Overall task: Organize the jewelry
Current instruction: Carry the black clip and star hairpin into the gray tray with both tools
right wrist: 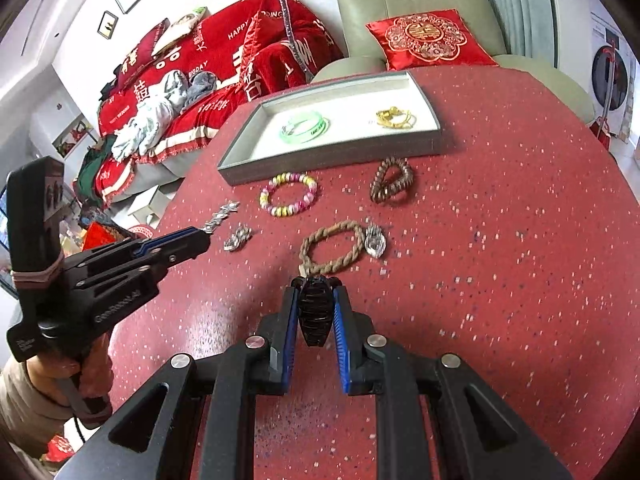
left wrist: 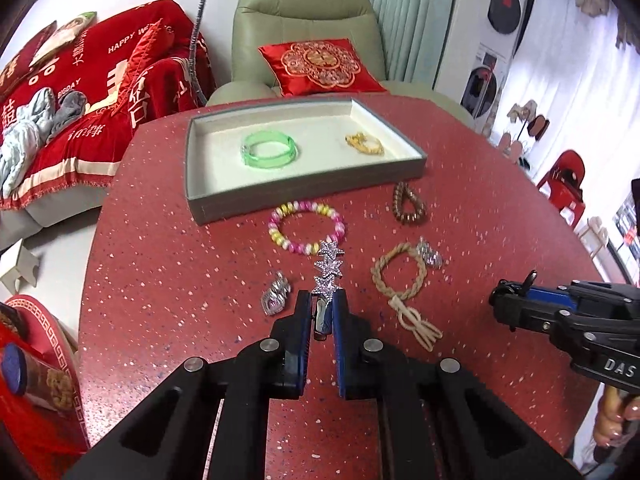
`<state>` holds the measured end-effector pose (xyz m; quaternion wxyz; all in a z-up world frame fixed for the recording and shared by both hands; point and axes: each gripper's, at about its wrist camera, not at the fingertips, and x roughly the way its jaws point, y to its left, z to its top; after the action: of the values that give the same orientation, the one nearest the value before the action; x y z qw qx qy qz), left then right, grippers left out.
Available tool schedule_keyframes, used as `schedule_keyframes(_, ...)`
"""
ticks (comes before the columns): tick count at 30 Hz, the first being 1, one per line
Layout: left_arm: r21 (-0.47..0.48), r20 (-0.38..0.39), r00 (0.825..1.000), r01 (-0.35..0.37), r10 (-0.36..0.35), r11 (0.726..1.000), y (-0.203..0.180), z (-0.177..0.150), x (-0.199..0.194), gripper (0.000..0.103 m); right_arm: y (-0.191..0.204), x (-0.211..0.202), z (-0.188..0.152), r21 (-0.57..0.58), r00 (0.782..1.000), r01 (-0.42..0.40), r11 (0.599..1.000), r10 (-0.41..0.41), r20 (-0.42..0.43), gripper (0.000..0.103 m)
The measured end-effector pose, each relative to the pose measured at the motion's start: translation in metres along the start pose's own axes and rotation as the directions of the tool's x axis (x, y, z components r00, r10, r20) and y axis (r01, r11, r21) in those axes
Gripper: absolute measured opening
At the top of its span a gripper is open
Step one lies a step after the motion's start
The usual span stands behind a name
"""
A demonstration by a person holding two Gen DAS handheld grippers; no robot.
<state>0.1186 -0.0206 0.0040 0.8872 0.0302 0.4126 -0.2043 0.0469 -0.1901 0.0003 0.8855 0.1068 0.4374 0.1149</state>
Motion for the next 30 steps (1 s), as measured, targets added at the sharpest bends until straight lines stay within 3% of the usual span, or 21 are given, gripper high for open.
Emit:
schedule_keyframes(13,-0.037,0.049,0.998,-0.024,0.025,0.999,0.018,0.047,-0.001,0.028,-0.011,0.013,0.070,0.011,0.999,-0.029,1.000,0.029,0.034,0.019)
schedule_keyframes(30,-0.114,0.072,0.992,-0.093,0.102,0.989,0.066,0.152,0.055,0.028,-0.026,0.082,0.201,0.006,0.999,0.032,0.999,-0.032,0.043,0.019)
